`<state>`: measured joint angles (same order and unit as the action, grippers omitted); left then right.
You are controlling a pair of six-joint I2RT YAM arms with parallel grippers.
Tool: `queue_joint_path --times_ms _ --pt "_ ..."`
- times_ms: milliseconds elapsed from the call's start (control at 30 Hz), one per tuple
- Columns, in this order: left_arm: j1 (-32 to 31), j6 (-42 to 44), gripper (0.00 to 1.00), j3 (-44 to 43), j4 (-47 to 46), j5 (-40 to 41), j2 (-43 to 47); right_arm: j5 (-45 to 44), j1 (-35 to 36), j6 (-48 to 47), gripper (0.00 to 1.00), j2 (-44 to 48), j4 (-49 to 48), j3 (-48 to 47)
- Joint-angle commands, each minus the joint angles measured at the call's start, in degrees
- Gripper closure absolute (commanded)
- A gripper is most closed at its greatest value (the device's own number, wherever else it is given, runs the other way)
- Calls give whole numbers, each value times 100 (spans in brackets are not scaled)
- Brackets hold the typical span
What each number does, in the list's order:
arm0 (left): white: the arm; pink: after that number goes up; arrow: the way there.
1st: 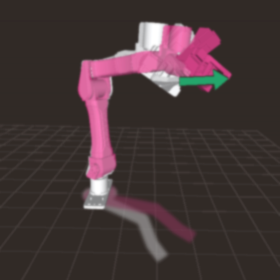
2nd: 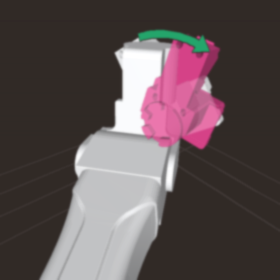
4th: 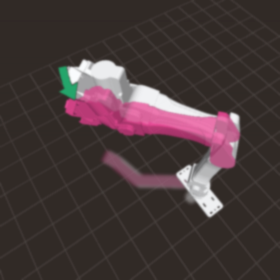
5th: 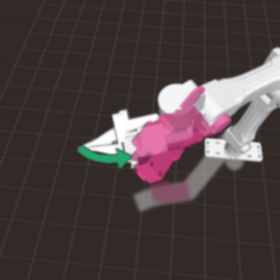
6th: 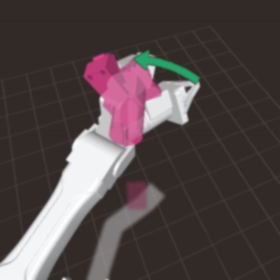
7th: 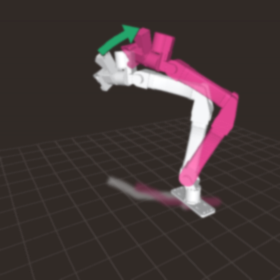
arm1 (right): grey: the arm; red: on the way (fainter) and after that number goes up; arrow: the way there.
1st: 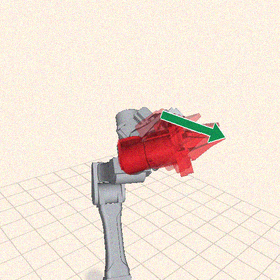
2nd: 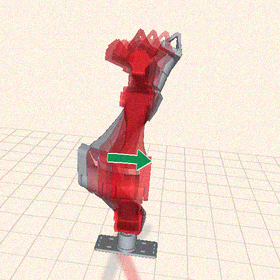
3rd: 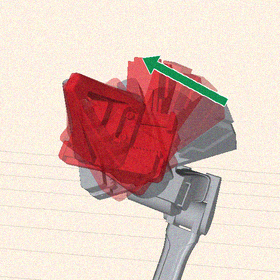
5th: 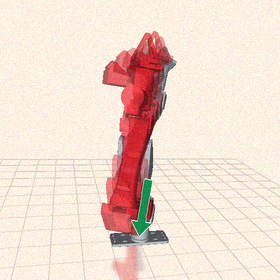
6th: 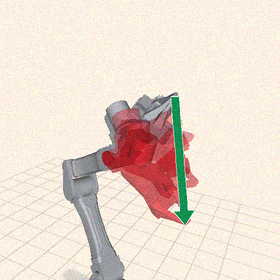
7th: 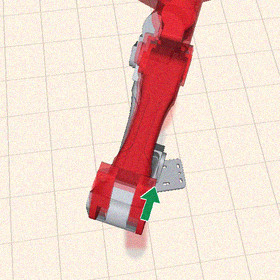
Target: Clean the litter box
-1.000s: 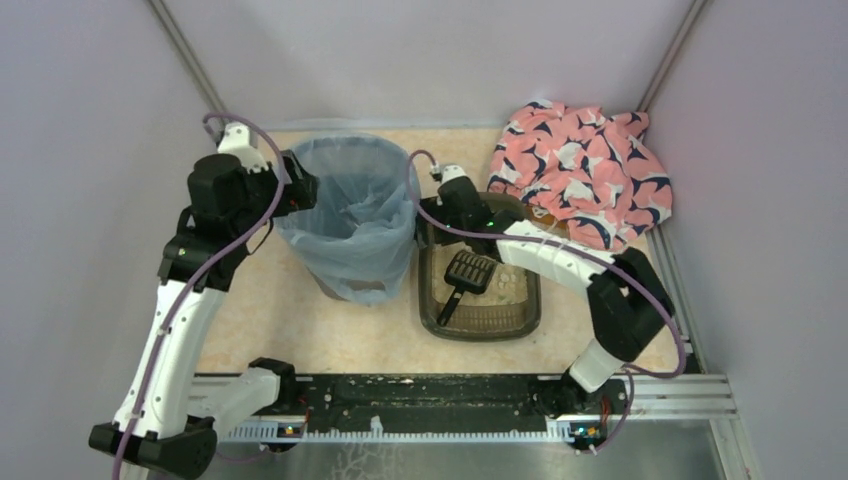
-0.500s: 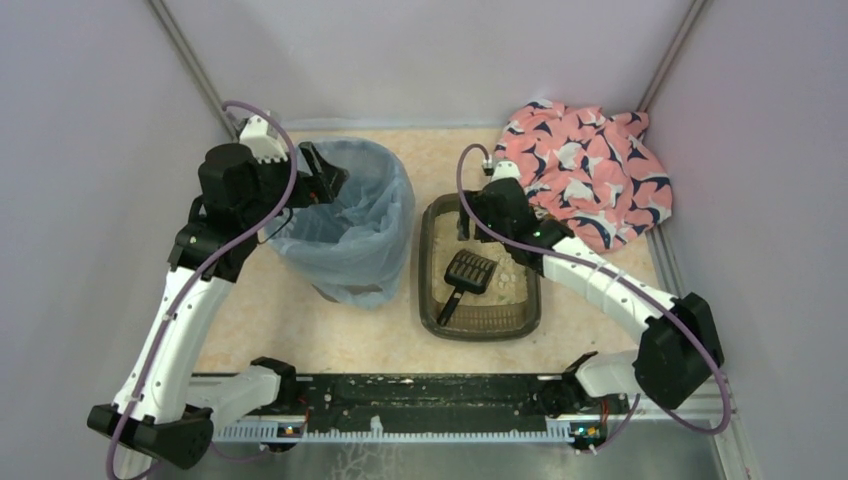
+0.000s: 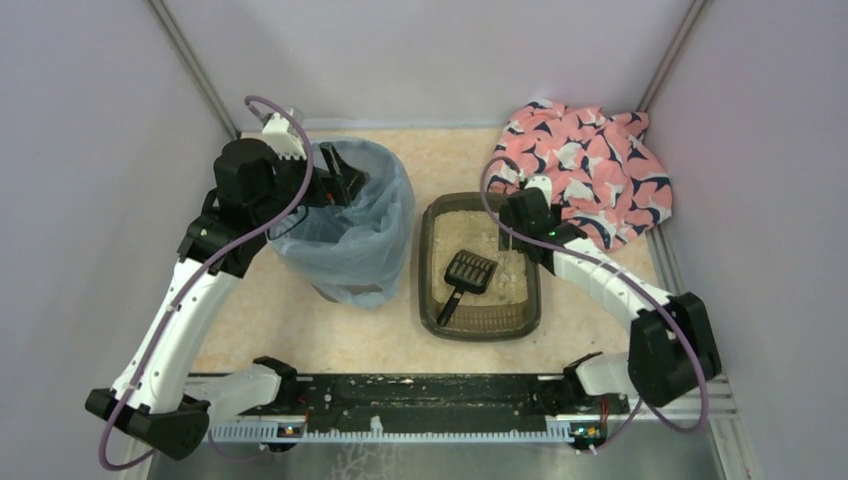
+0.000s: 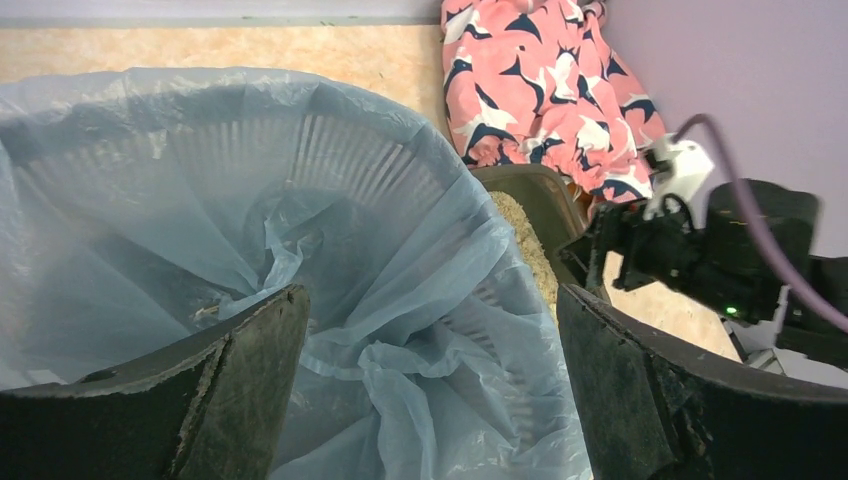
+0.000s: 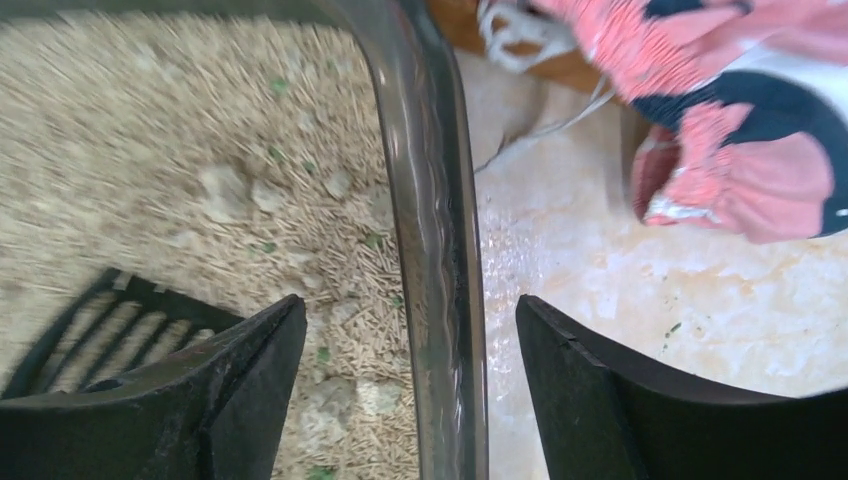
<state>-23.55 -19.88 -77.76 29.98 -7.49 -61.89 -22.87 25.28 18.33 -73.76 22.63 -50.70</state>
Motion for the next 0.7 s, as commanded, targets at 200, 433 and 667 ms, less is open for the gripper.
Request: queue_joint_path --times_ms 200,433,667 --pt "-80 227 1 127 -122 235 98 -277 21 -436 79 -1375 -598 -164" --pt "-83 292 1 273 -150 294 143 -603 21 -939 100 -2281 -629 -1057" --pt "-88 379 1 257 -59 440 203 -677 21 -963 49 -2701 -568 -1617"
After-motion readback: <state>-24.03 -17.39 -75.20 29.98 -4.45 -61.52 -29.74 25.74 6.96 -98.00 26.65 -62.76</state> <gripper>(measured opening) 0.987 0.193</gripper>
